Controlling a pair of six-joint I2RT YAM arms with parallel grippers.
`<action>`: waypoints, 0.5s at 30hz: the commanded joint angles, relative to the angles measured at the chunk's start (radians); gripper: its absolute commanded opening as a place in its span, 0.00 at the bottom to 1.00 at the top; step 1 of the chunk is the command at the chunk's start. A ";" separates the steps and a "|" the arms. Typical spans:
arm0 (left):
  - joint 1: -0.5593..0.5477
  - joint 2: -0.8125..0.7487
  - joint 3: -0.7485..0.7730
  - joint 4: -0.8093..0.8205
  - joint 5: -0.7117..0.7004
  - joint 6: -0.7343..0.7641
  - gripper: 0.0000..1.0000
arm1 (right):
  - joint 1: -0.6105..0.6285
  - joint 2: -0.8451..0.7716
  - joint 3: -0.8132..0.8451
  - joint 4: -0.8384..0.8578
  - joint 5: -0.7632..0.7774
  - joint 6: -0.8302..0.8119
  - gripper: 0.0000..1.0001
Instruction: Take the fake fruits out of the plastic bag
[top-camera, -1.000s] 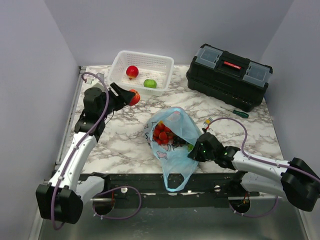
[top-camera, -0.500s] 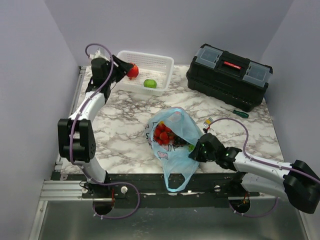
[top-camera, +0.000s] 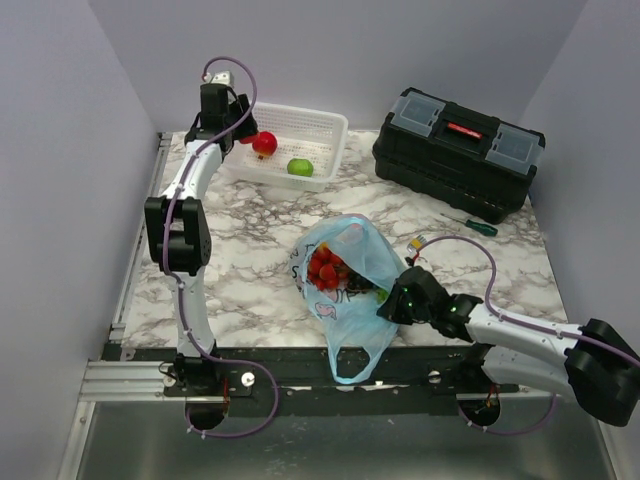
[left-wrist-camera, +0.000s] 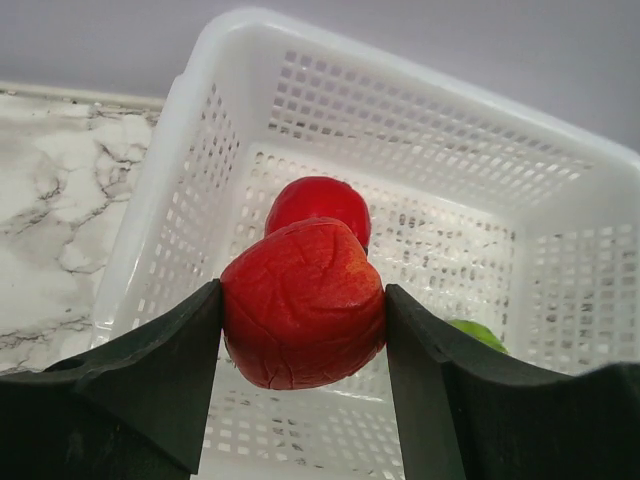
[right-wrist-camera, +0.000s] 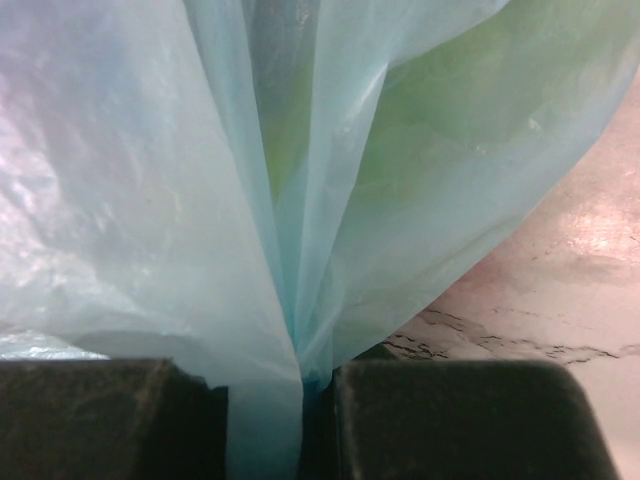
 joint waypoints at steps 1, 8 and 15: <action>-0.020 0.061 0.137 -0.189 -0.069 0.127 0.04 | 0.005 0.027 0.003 -0.019 0.044 -0.006 0.16; -0.026 0.175 0.340 -0.467 -0.154 -0.006 0.06 | 0.005 0.033 0.007 -0.027 0.054 0.002 0.16; -0.005 0.185 0.324 -0.480 -0.104 -0.132 0.25 | 0.005 0.025 0.002 -0.024 0.049 -0.004 0.16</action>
